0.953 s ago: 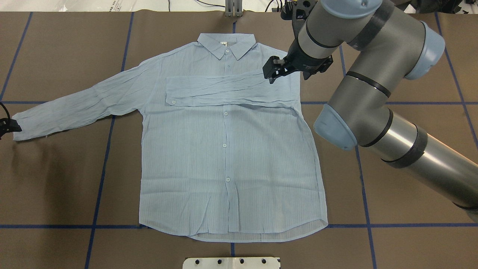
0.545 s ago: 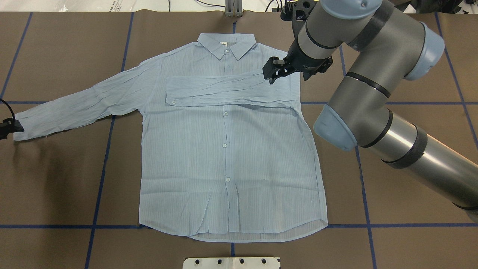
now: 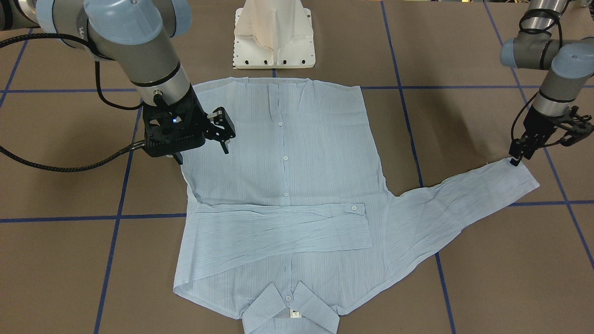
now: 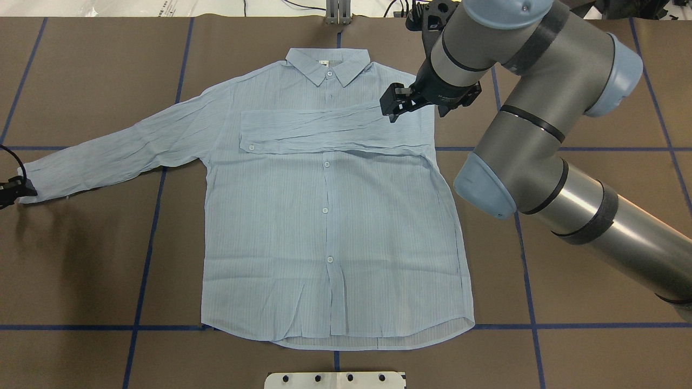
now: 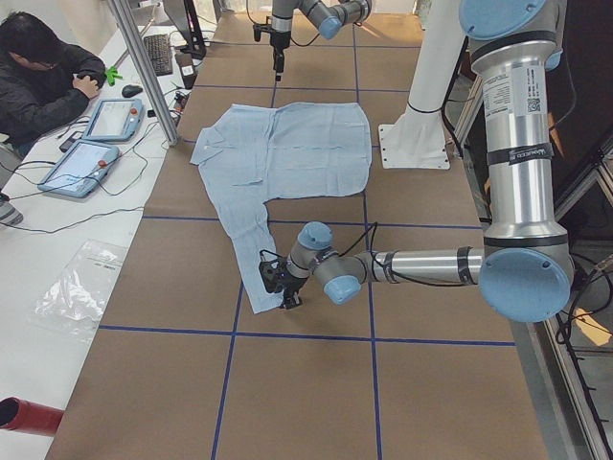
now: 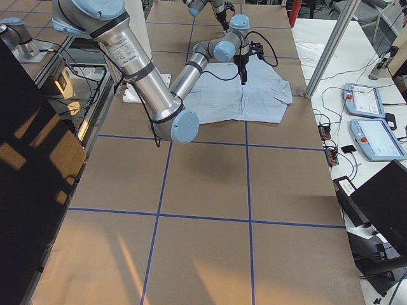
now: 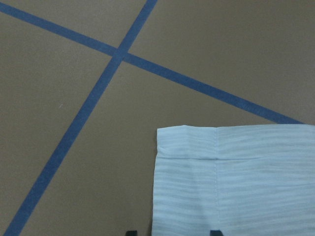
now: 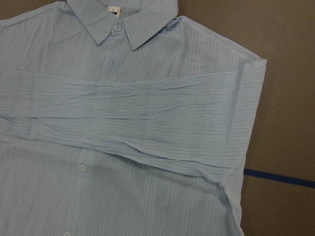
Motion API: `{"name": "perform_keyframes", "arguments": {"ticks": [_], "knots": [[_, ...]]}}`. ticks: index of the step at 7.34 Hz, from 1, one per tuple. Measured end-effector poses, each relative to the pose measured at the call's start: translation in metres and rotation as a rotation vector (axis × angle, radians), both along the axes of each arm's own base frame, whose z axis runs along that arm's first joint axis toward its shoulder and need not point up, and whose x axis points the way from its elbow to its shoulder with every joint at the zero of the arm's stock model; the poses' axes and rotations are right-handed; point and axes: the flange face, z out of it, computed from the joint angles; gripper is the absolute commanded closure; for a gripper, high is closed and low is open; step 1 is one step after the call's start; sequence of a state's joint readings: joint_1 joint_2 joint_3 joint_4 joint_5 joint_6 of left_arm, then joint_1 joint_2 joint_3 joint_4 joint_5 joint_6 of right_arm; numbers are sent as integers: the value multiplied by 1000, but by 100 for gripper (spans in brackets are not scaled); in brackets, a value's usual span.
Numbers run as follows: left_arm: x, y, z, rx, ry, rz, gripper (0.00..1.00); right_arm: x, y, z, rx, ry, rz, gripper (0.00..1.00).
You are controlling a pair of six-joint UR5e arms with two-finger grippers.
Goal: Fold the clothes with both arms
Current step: 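Release the sleeve and raise the right gripper away from the shirt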
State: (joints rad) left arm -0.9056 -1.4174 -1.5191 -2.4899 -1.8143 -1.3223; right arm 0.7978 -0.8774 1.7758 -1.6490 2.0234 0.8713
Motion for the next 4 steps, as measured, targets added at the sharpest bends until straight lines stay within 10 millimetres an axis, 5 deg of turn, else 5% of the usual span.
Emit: {"name": "perform_keyframes", "arguments": {"ticks": [4], "knots": [[3,1,0,1,-4,5,81,0,0,-1,2,-1,1,1]]}}
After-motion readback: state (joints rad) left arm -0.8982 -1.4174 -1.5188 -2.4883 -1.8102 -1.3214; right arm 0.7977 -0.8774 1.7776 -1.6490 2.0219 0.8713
